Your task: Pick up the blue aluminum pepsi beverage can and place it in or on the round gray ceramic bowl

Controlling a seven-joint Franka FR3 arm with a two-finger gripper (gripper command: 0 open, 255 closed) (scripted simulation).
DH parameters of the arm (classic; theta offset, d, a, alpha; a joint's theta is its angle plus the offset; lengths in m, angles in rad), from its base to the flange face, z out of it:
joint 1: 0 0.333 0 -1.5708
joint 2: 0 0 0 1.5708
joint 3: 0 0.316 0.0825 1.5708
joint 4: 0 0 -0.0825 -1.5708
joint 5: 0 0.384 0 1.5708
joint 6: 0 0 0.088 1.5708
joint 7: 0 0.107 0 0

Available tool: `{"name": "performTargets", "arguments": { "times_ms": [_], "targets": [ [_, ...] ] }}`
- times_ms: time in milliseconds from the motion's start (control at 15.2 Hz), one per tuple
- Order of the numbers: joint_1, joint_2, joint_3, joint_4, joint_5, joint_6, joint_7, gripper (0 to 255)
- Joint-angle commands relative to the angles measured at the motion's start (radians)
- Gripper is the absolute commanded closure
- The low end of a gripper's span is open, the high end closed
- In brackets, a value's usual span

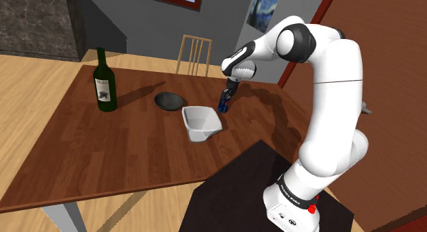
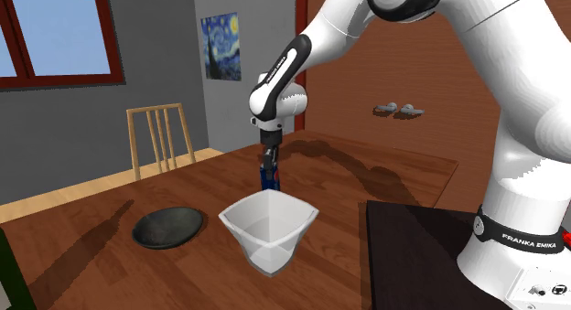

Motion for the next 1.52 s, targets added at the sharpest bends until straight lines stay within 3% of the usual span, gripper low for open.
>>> {"name": "performTargets", "arguments": {
  "times_ms": [0, 1254, 1452],
  "targets": [
    [0.003, -0.019, -0.005, 0.001, -0.006, -0.019, 0.003, 255],
    [0.027, -0.178, -0.039, 0.029, -0.061, -0.203, 0.04, 255],
    [0.07, -0.164, -0.023, 0.061, -0.067, -0.219, 0.105, 255]
  ]
}}
